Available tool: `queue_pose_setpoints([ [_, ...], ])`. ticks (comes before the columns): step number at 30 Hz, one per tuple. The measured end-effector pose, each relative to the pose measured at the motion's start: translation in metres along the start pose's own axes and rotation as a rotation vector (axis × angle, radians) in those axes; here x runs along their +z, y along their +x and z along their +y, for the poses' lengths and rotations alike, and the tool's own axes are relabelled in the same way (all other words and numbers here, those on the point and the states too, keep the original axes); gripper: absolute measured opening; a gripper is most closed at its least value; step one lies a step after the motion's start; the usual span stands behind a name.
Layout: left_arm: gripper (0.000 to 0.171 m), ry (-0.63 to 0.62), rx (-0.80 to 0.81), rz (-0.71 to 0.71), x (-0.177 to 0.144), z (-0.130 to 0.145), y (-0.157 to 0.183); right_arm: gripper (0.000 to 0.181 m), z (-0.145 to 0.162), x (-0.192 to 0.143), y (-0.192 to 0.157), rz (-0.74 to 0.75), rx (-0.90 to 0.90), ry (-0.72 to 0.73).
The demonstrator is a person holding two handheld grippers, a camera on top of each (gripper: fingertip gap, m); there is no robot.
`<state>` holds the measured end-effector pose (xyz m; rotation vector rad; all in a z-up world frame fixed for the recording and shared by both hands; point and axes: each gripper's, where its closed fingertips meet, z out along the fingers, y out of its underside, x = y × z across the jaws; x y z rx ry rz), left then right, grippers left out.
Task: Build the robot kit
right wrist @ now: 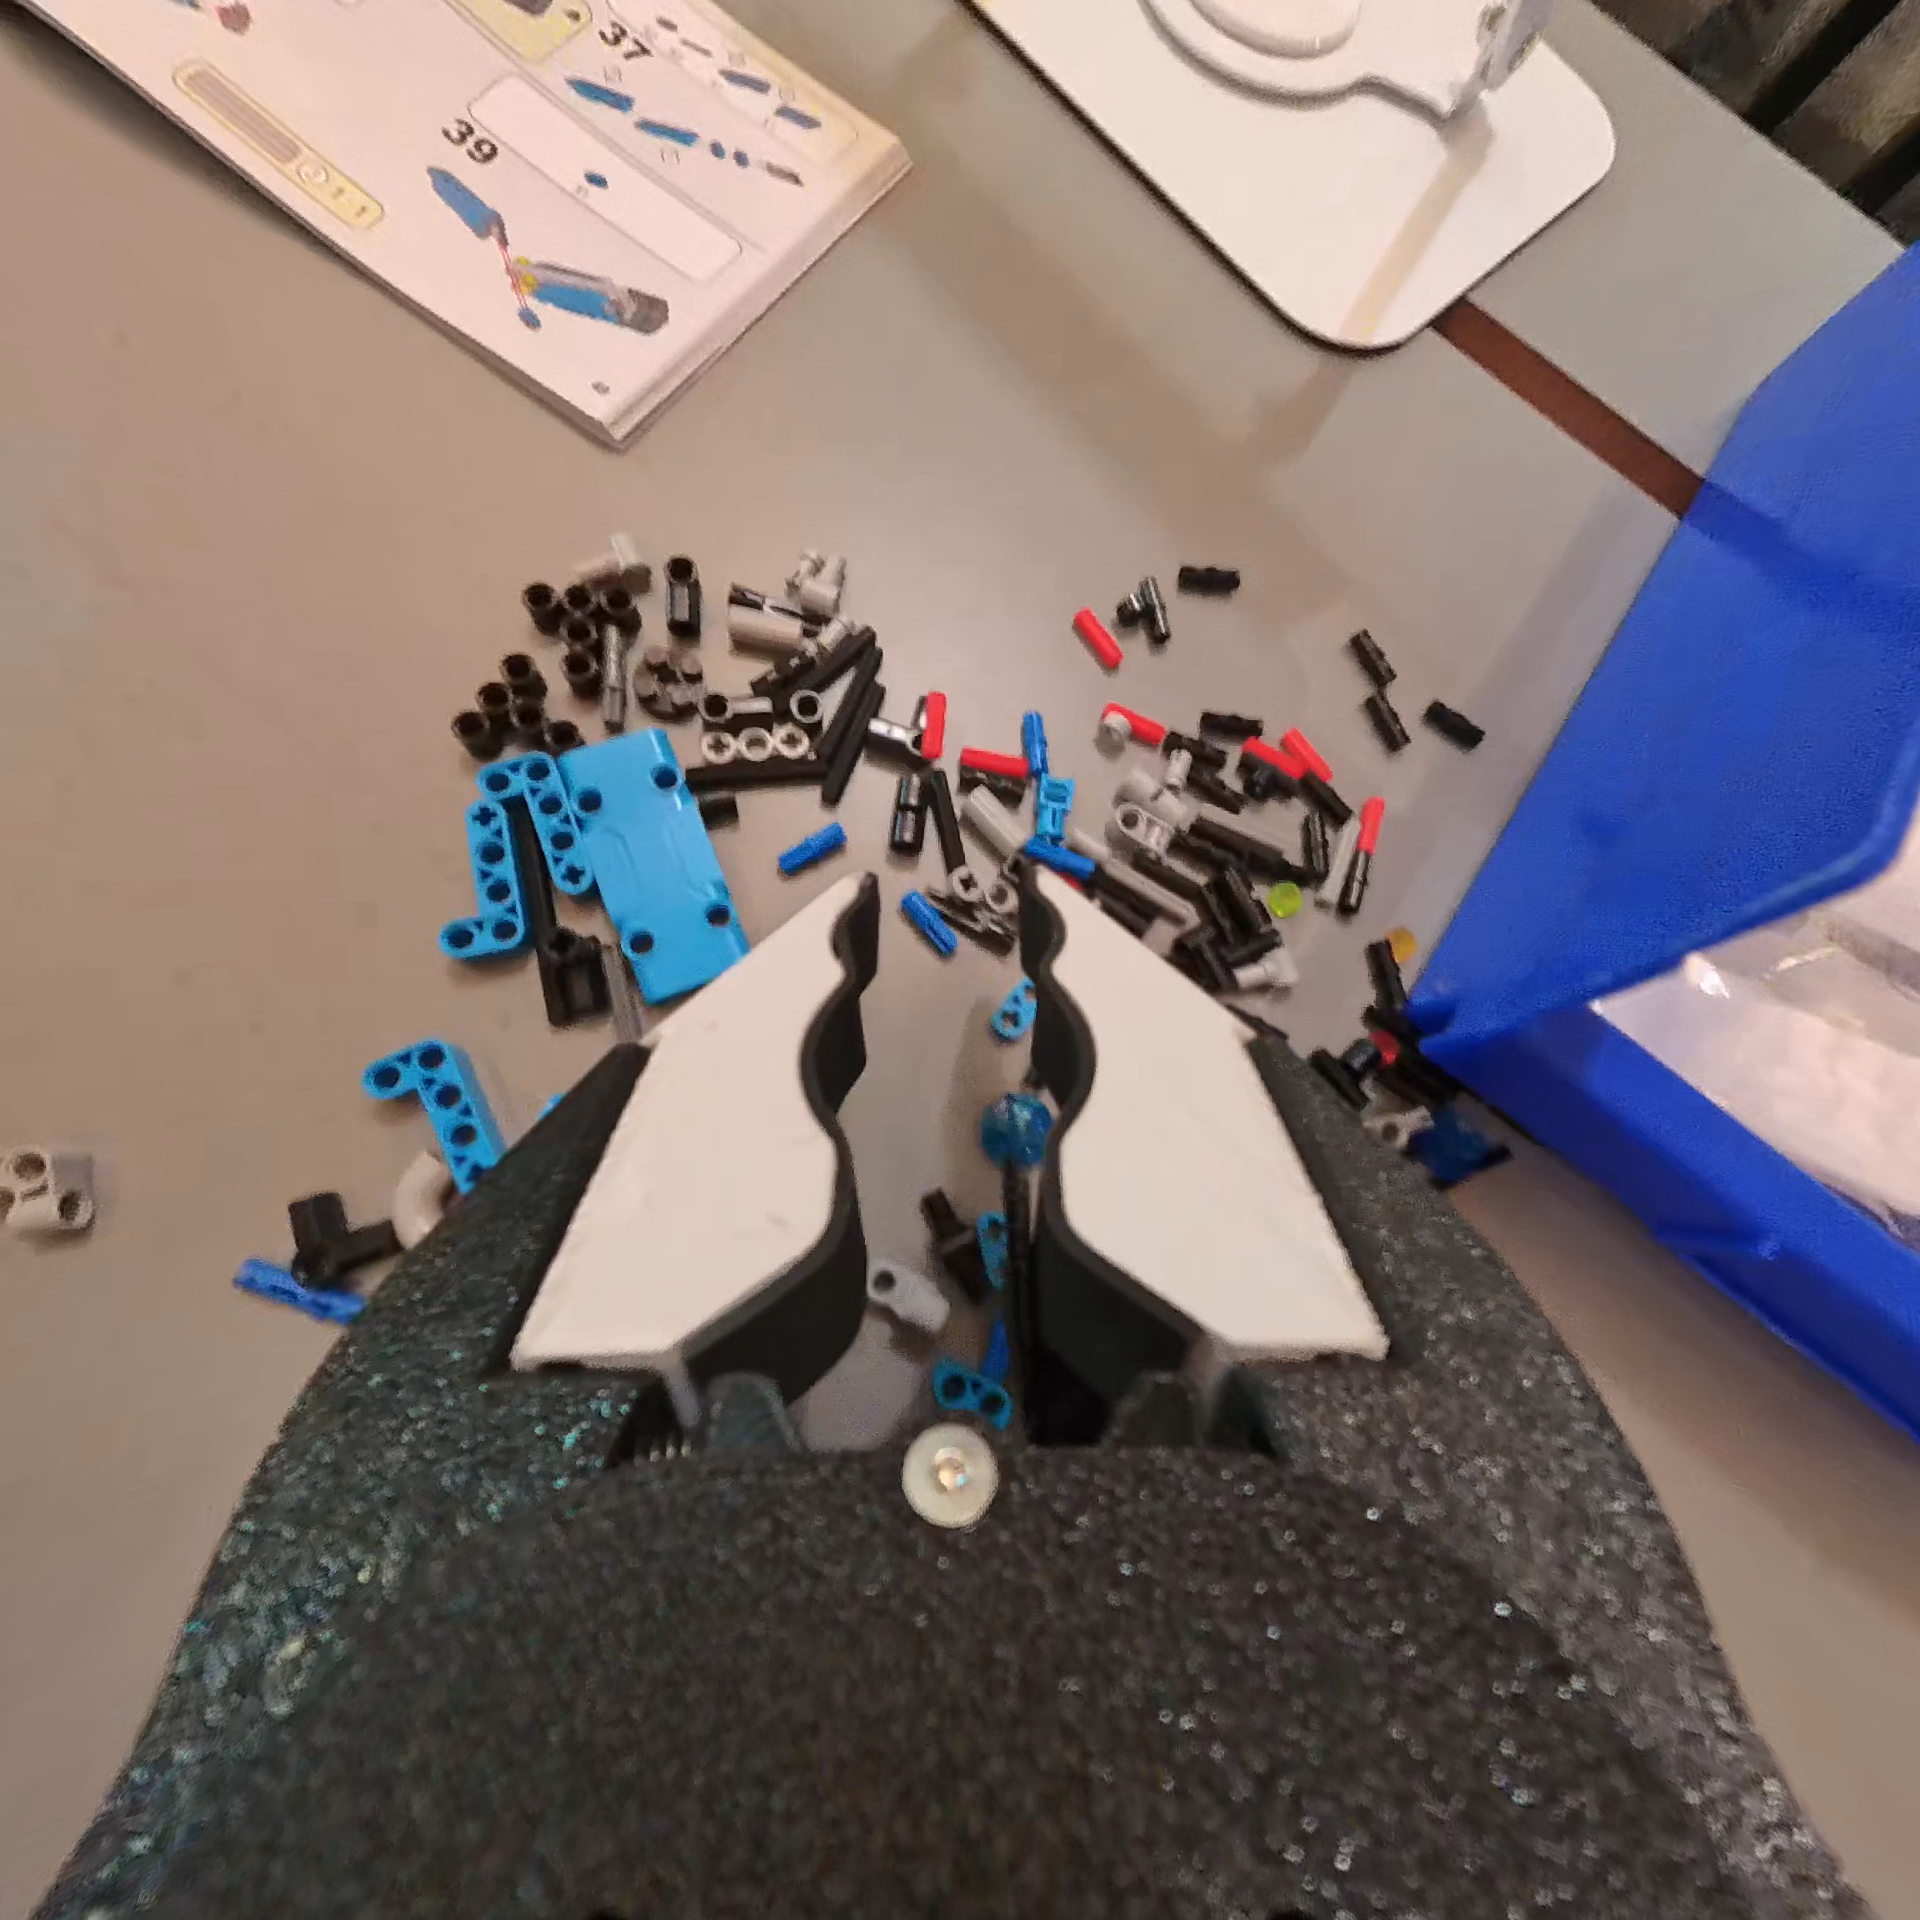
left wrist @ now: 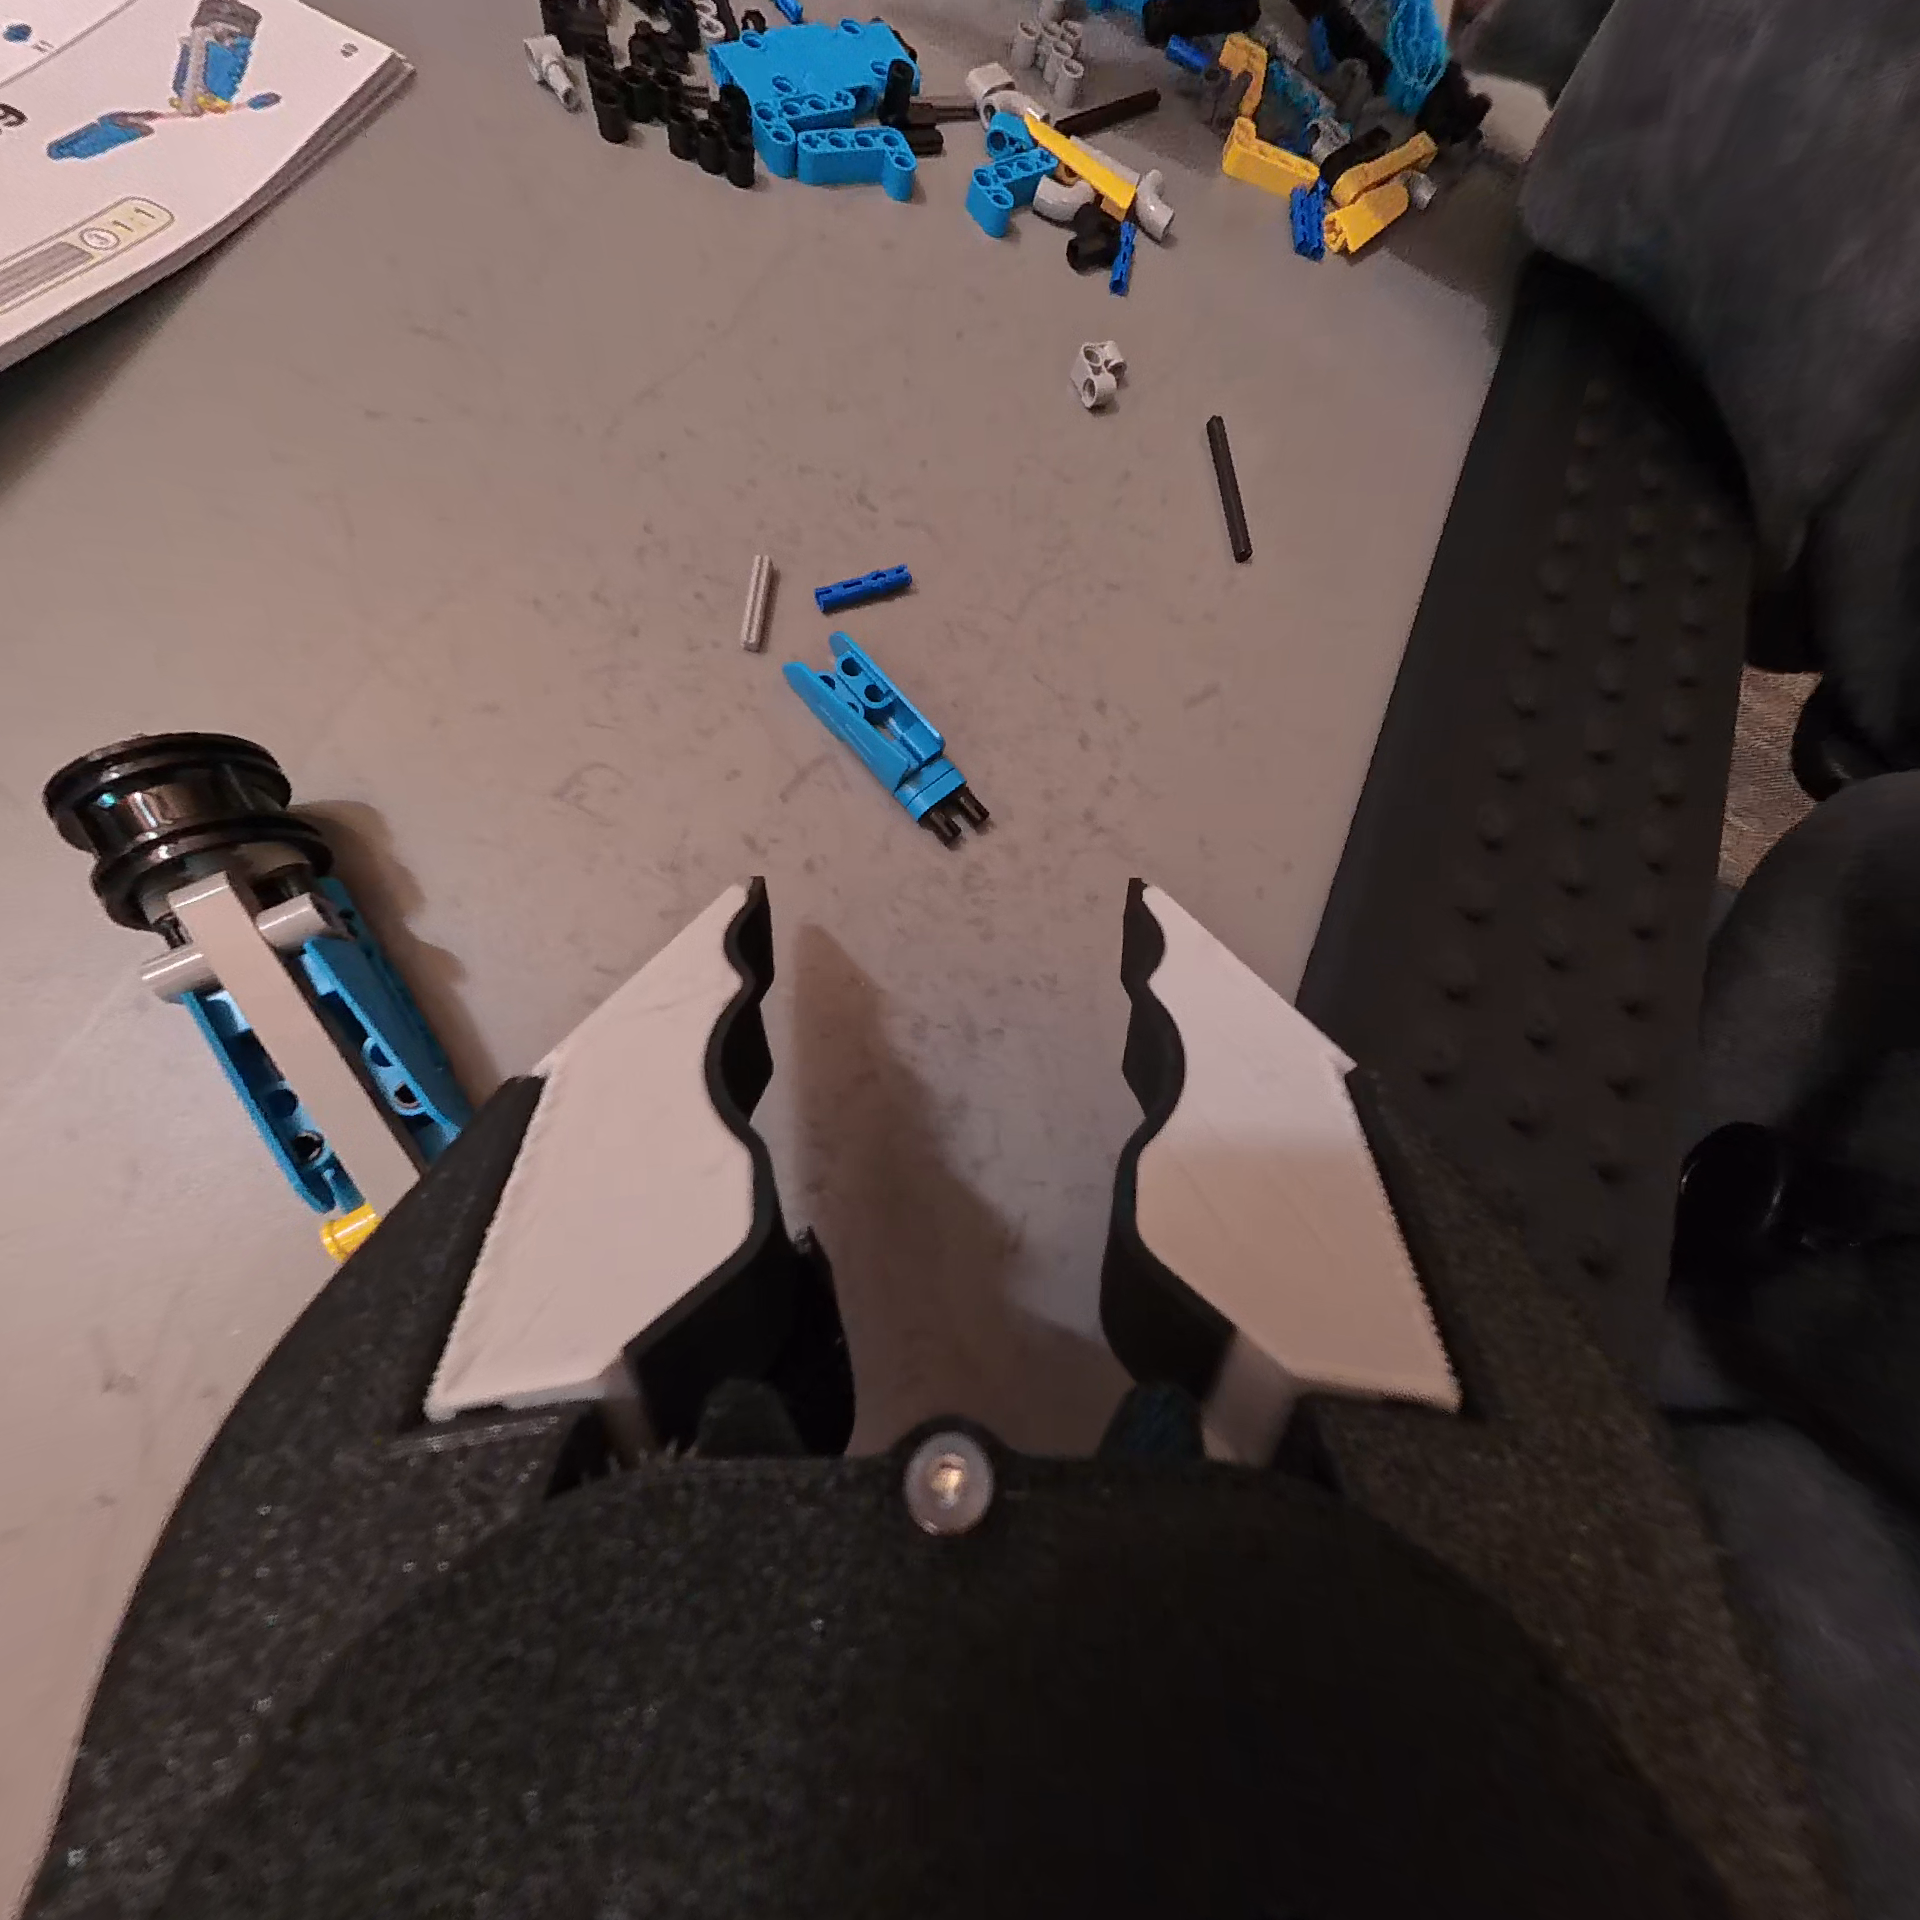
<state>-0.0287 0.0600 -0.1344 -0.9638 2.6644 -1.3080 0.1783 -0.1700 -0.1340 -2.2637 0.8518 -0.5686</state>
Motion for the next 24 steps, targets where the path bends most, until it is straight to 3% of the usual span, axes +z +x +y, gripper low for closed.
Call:
queue_pose_setpoints([
  [3,0.068,0.002,-0.003,0.010,-0.001,0.000,0.001,0.028,-0.001,0.007,-0.007,-0.007,-0.011,-0.008],
  [10,0.068,-0.006,-0.010,0.019,0.000,0.002,0.002,0.028,0.004,0.000,0.007,0.126,-0.006,0.019],
  [13,0.068,-0.006,-0.010,0.017,0.001,0.002,0.001,0.028,0.007,-0.004,0.009,0.103,0.044,0.044],
  [19,0.068,-0.012,-0.016,0.013,0.002,0.002,-0.001,0.028,0.015,-0.036,0.007,0.067,0.126,0.071],
  [24,0.068,-0.019,-0.011,0.009,0.003,0.003,0.000,0.033,0.045,-0.065,-0.016,0.003,0.192,0.023],
])
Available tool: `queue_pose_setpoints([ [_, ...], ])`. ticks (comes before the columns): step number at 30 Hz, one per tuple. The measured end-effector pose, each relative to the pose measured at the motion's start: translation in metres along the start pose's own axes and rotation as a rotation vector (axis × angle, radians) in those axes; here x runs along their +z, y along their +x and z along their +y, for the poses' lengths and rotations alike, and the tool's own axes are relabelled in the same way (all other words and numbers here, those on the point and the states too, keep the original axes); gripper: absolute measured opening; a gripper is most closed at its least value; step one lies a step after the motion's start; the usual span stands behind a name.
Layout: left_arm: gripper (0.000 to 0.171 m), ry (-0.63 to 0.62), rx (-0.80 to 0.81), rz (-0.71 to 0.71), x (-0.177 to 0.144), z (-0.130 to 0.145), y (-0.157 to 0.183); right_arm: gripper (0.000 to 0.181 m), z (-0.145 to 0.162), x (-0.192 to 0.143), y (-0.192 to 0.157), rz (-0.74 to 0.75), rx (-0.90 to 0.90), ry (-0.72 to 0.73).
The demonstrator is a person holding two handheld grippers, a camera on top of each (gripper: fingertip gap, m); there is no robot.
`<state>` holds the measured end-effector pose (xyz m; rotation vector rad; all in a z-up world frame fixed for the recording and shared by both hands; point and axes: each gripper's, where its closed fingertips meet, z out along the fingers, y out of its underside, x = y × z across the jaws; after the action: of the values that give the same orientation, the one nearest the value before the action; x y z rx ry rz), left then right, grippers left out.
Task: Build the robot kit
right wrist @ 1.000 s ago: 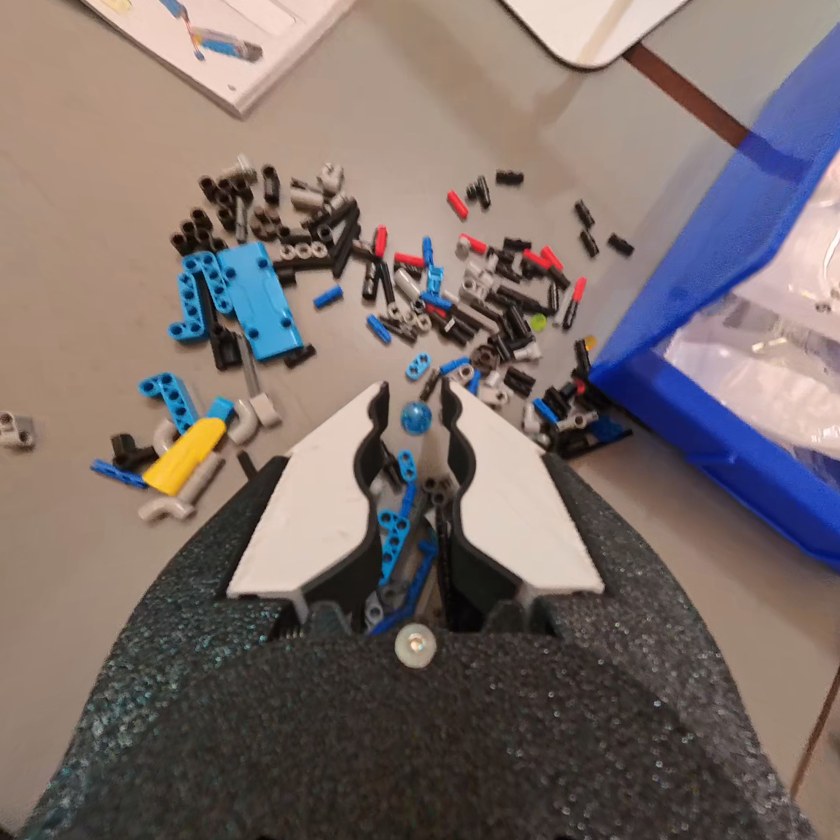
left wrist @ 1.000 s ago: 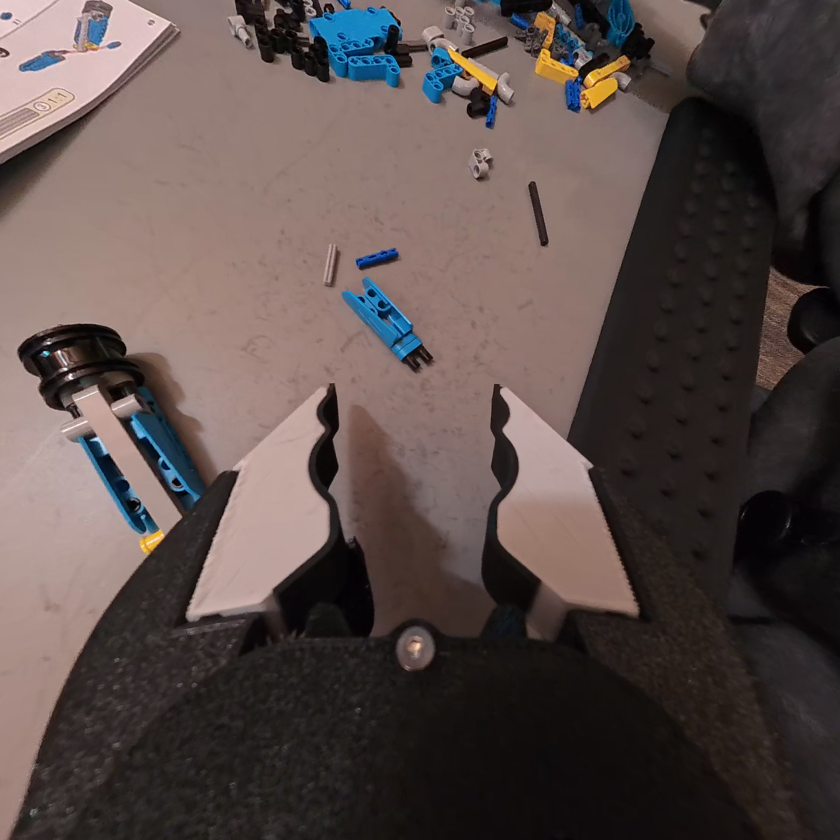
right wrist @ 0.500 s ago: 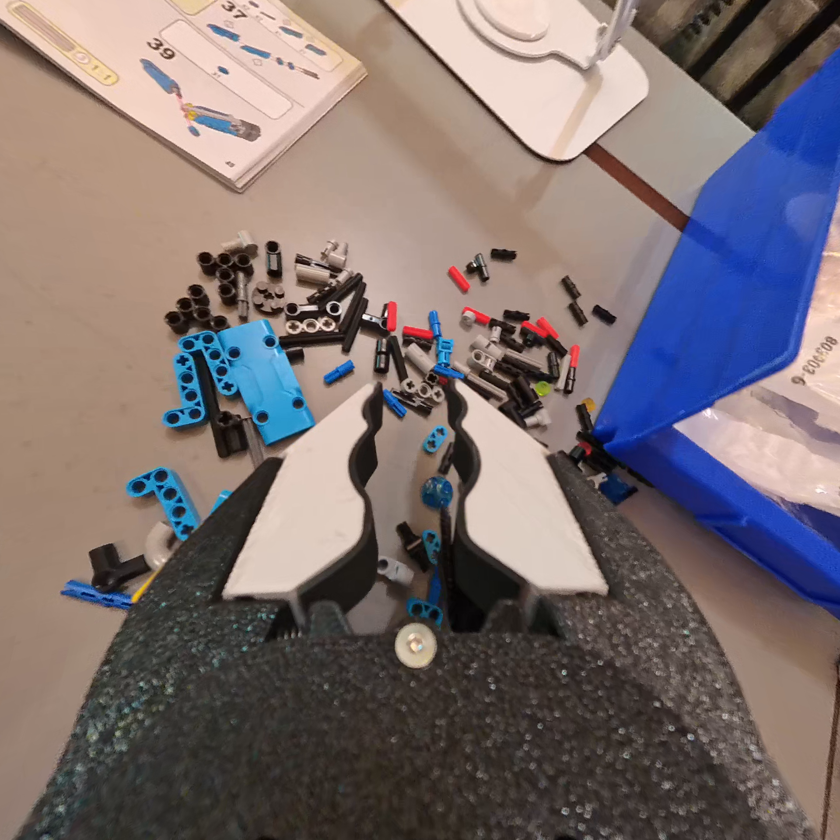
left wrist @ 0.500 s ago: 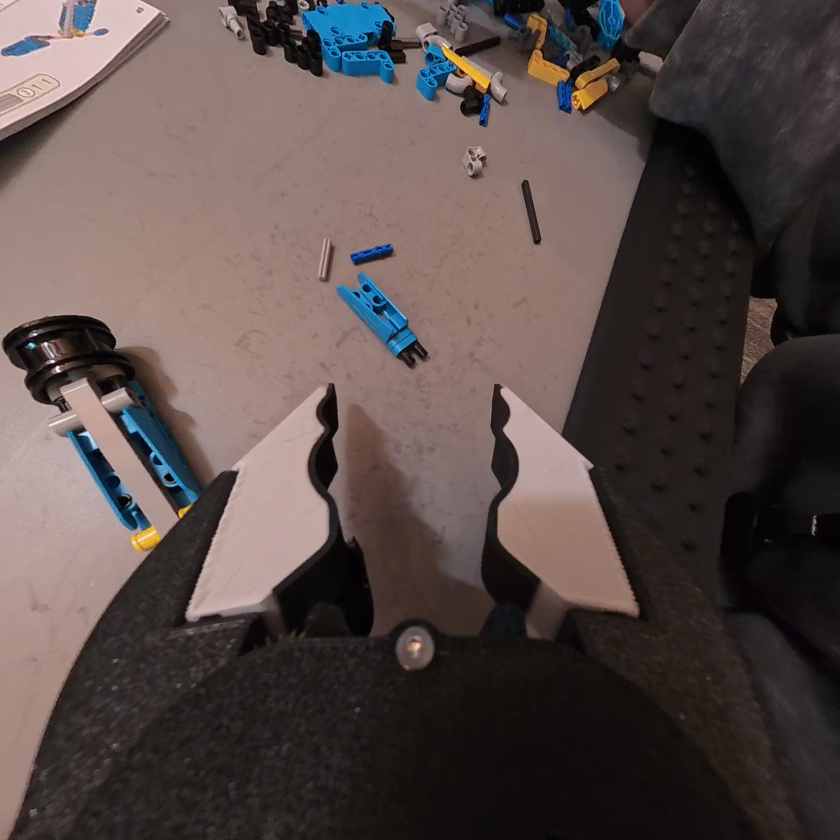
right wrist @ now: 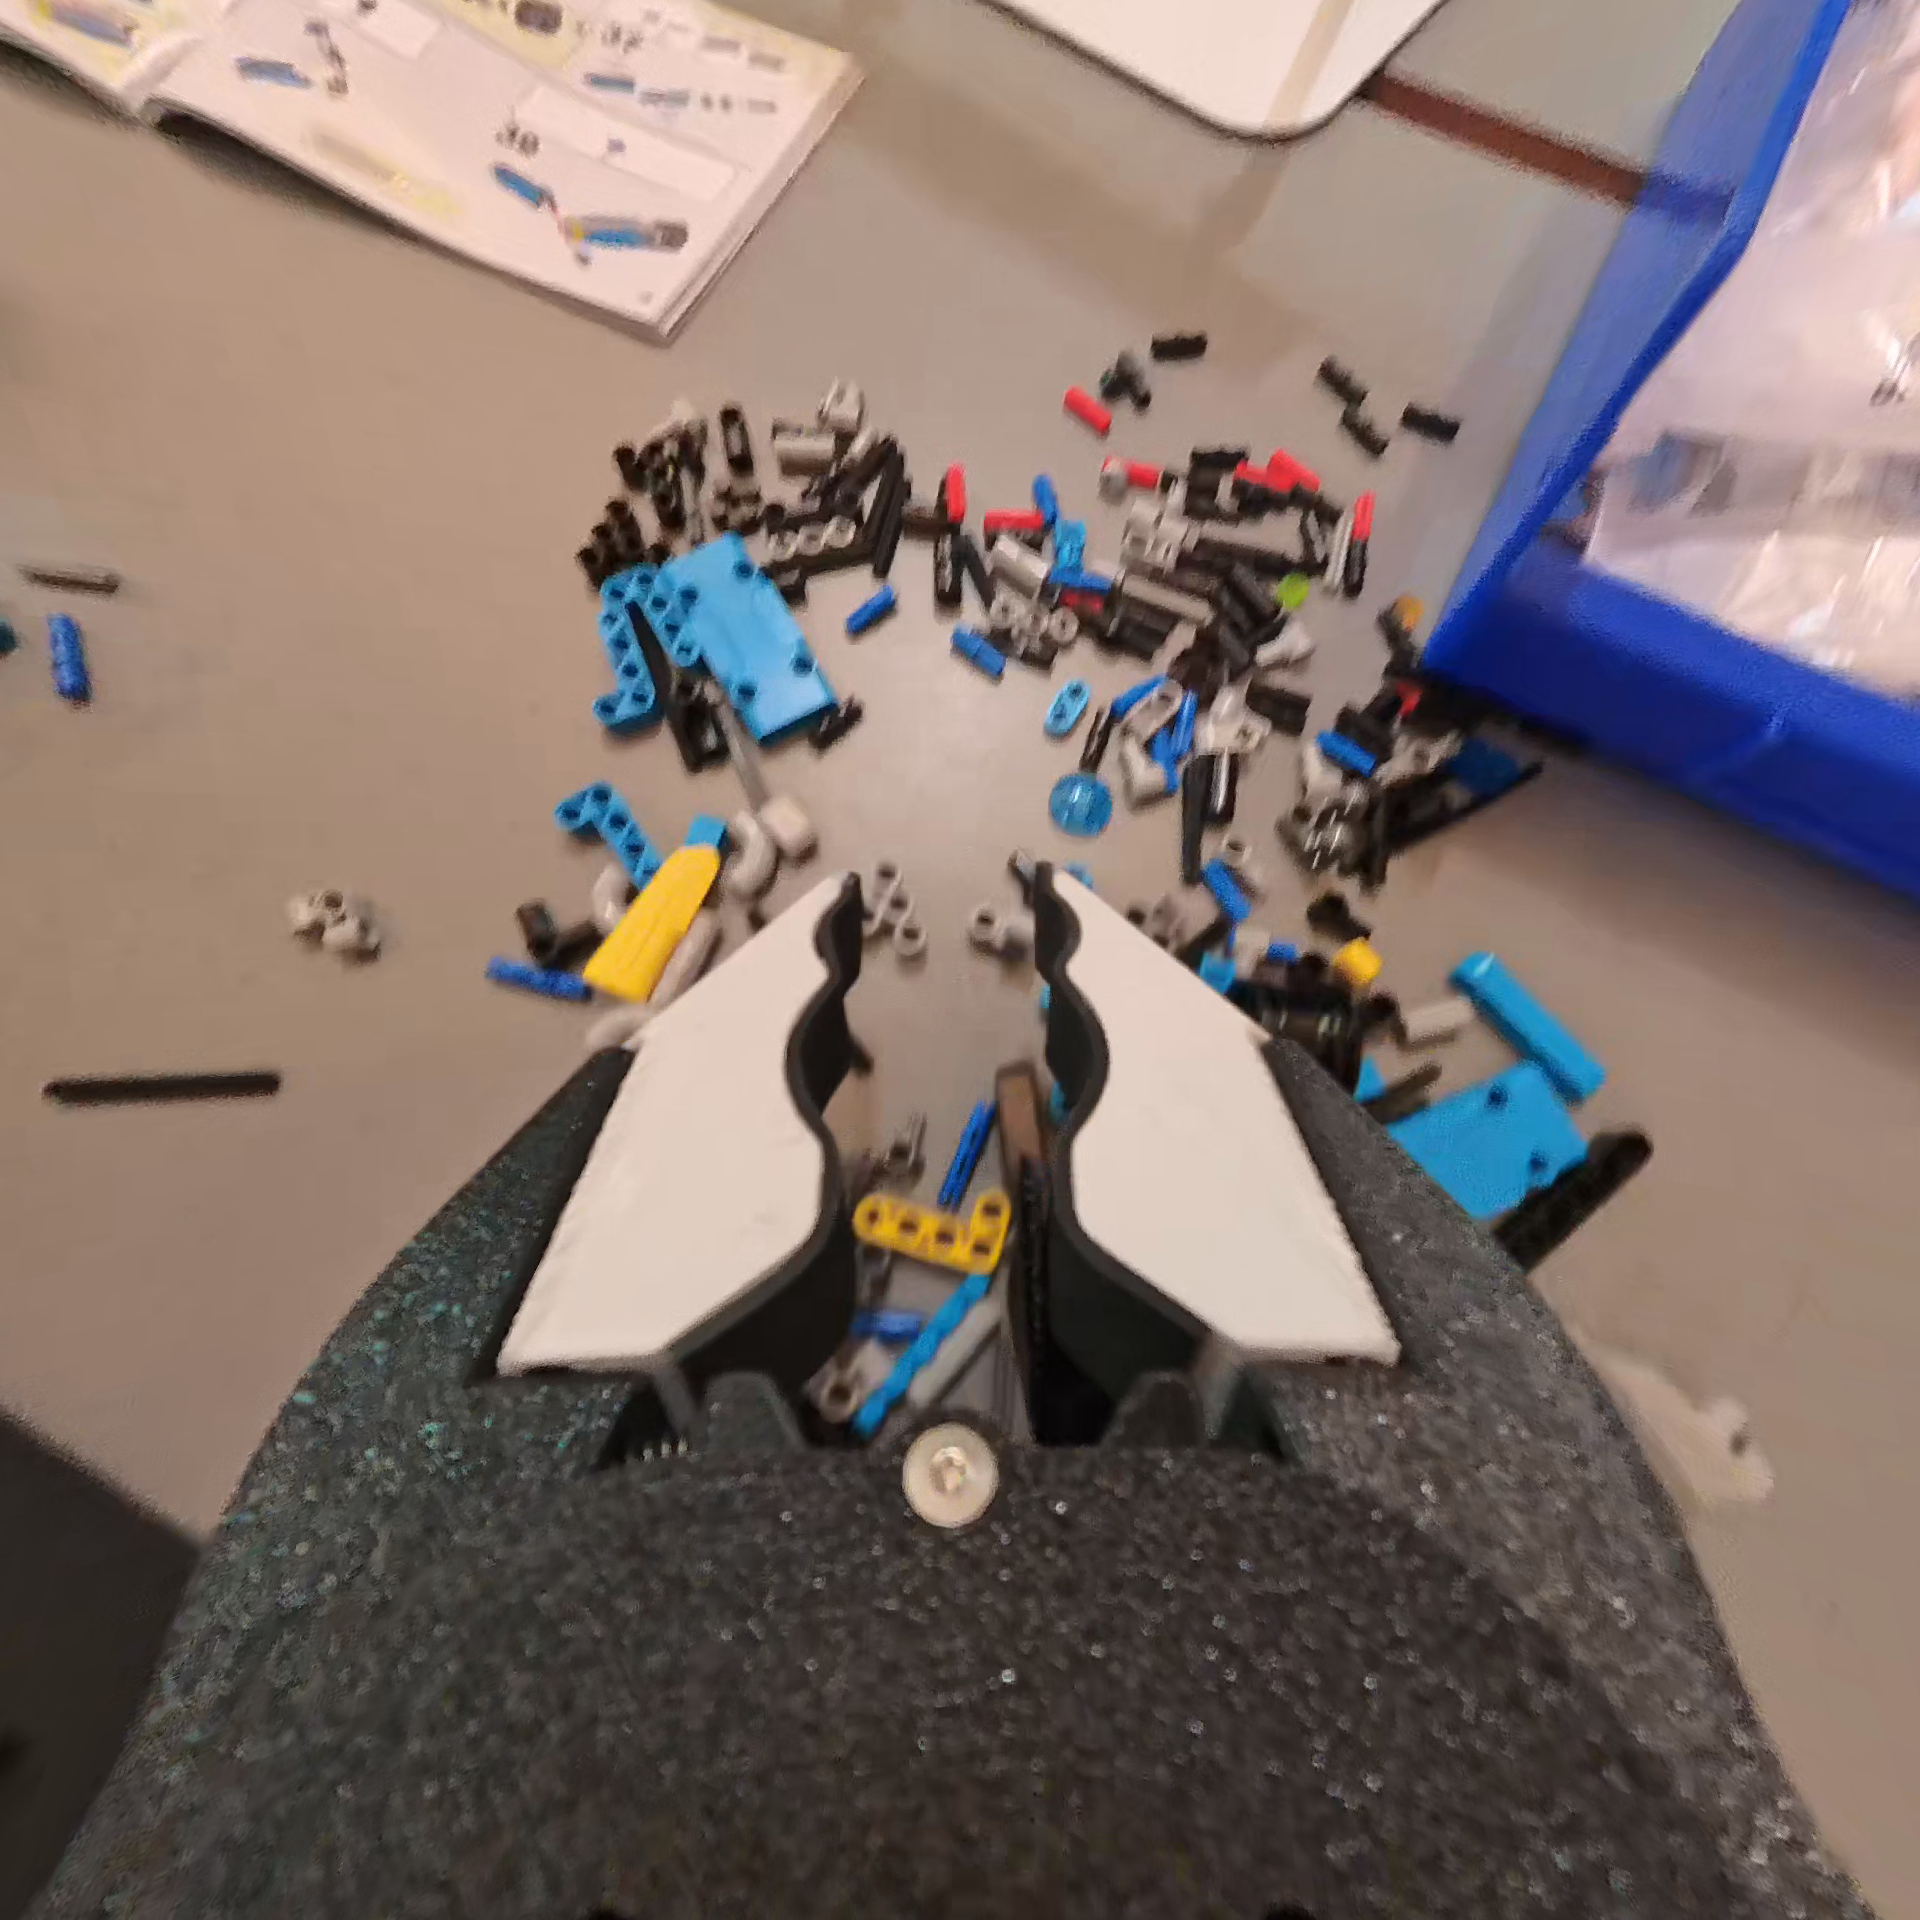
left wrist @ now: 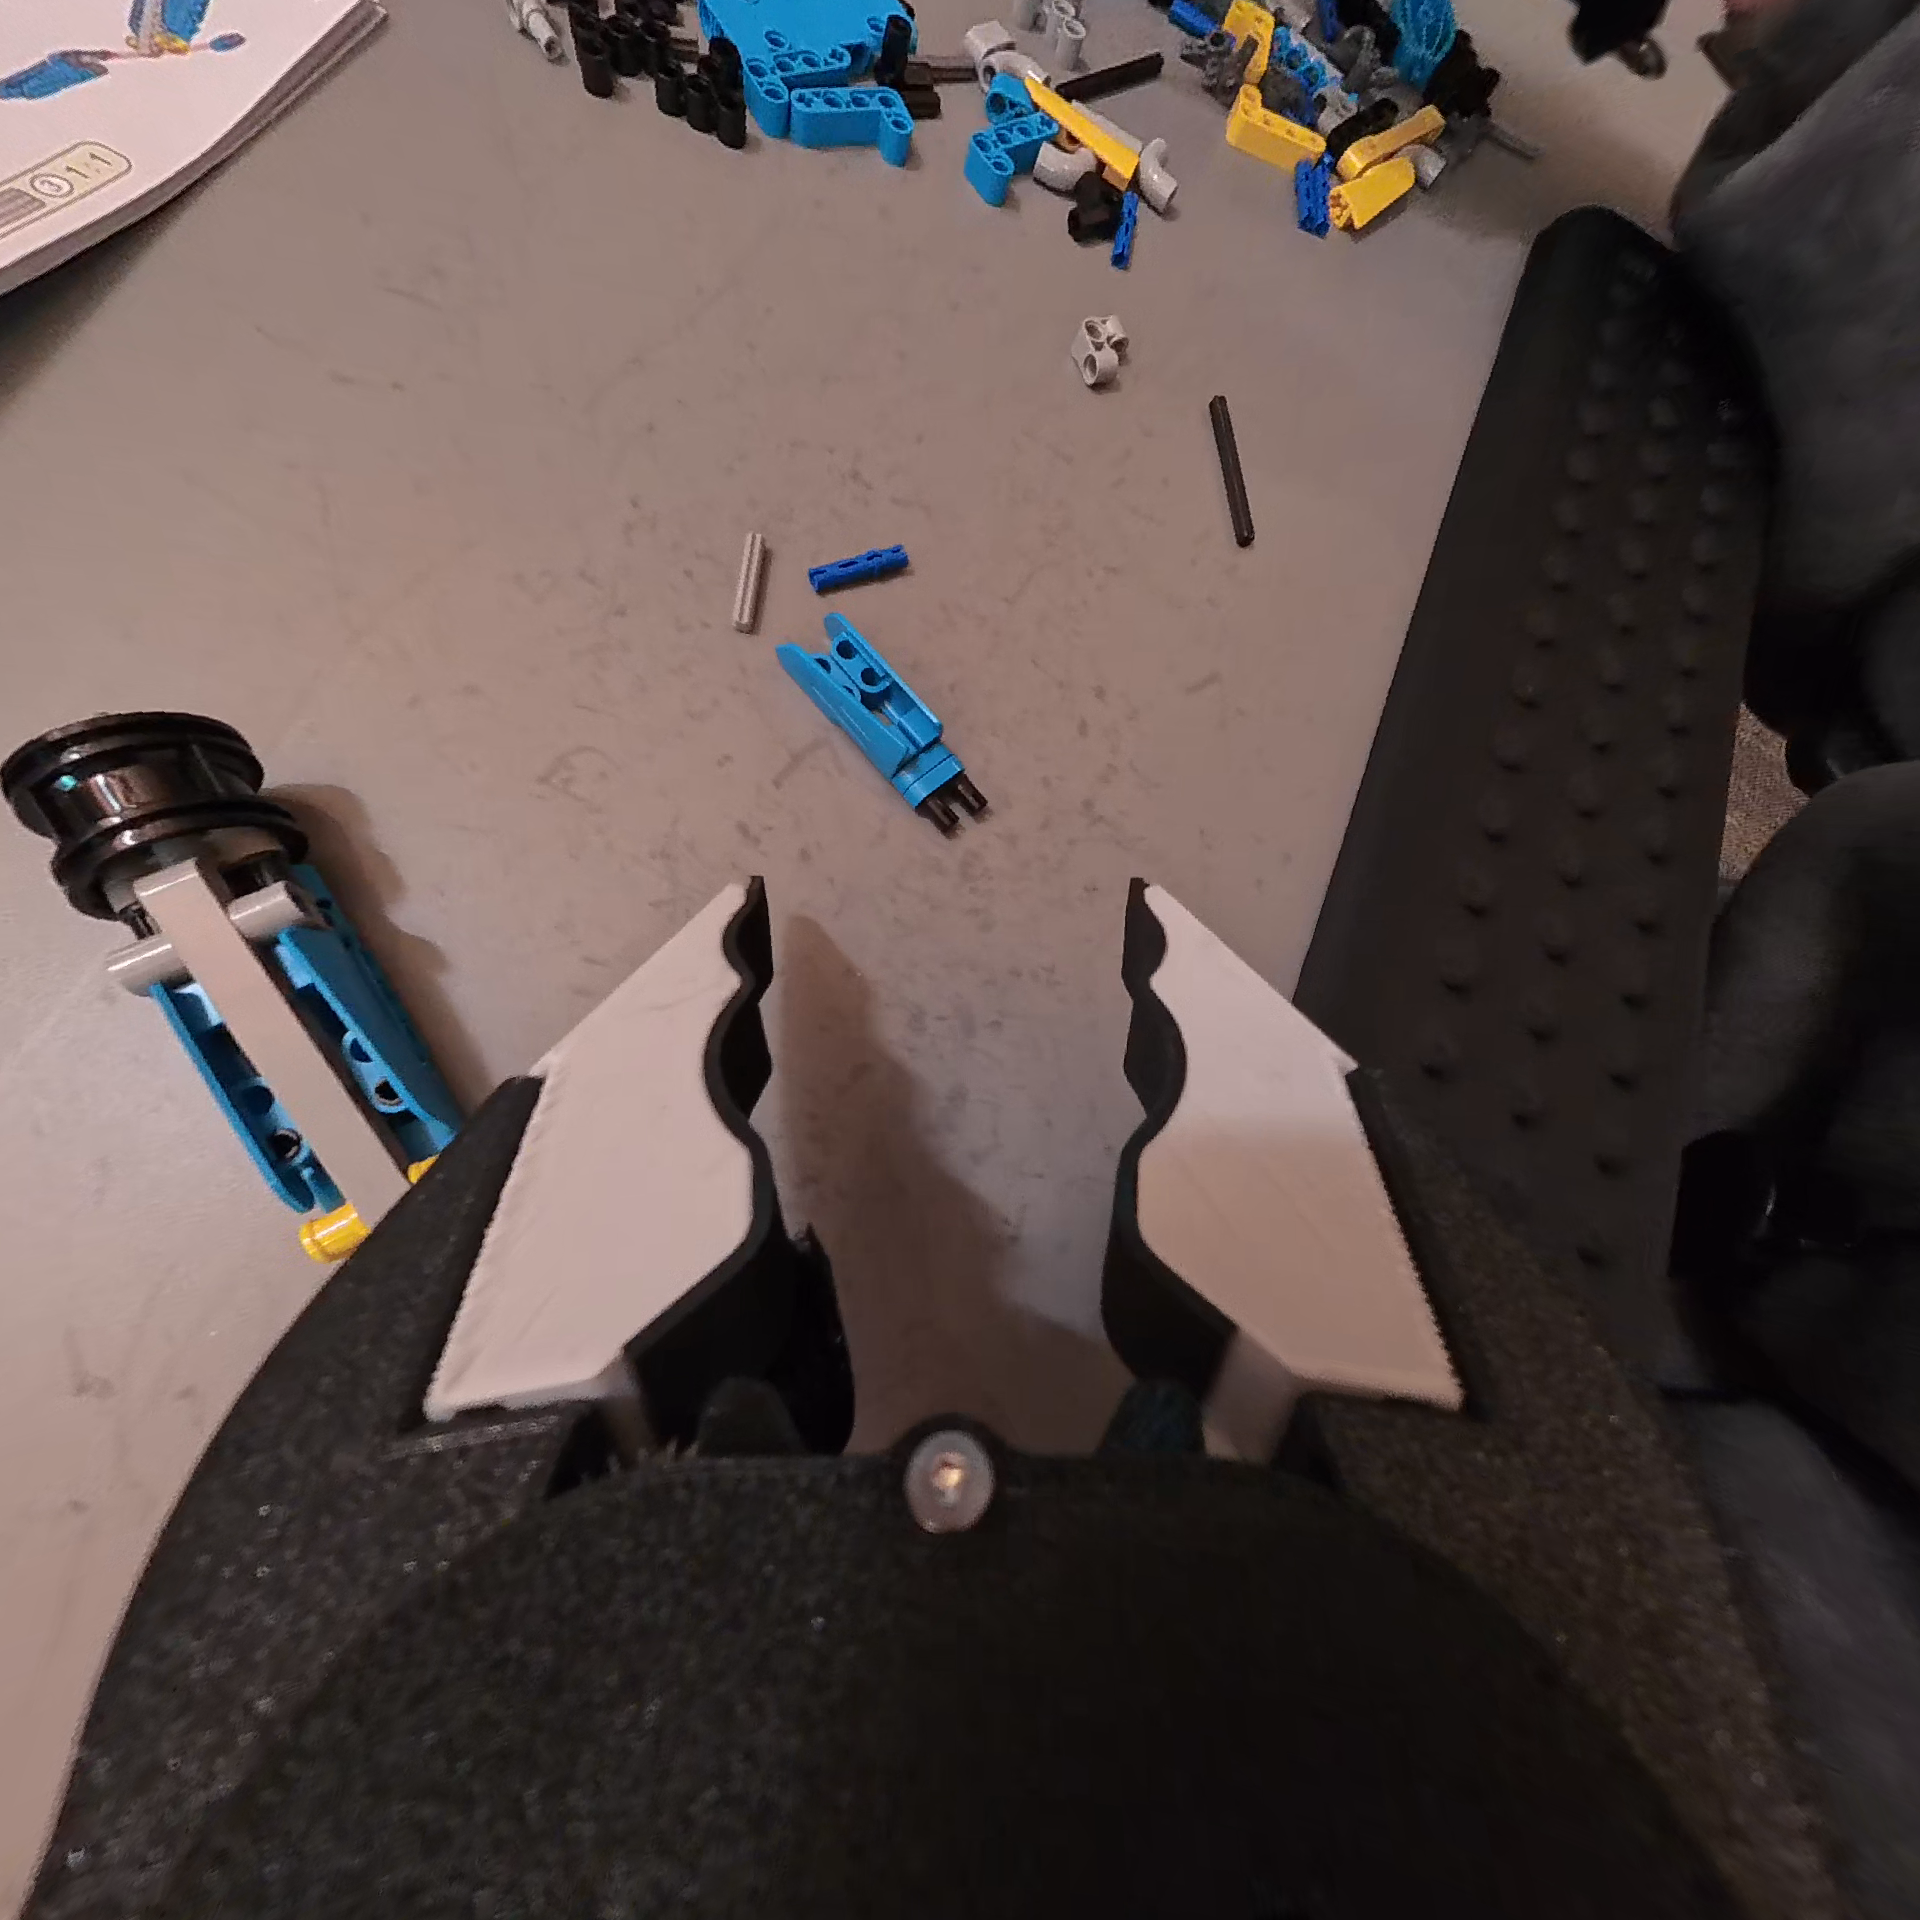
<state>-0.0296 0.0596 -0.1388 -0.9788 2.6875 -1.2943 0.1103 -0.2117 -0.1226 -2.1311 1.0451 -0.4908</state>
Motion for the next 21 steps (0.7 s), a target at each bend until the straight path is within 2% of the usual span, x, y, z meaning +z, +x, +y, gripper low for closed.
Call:
queue_pose_setpoints([
  [6,0.068,-0.006,0.002,0.000,0.001,0.001,0.001,0.045,0.055,-0.040,-0.009,0.032,0.067,-0.063],
  [9,0.068,-0.001,-0.004,0.006,0.001,0.000,0.001,0.053,0.067,-0.050,-0.016,0.017,0.112,-0.037],
  [12,0.068,-0.006,-0.002,0.001,0.001,0.001,0.001,0.041,0.051,-0.043,-0.030,-0.003,0.086,-0.015],
  [17,0.068,-0.012,0.011,-0.018,0.000,0.002,0.001,0.032,0.005,0.004,-0.067,-0.057,-0.064,-0.039],
  [19,0.068,-0.014,0.012,-0.020,0.000,0.003,0.001,0.028,-0.002,0.021,-0.082,-0.119,-0.111,-0.054],
  [21,0.068,-0.009,0.008,-0.014,-0.001,0.003,0.002,0.026,-0.003,0.033,-0.079,-0.115,-0.117,-0.064],
])
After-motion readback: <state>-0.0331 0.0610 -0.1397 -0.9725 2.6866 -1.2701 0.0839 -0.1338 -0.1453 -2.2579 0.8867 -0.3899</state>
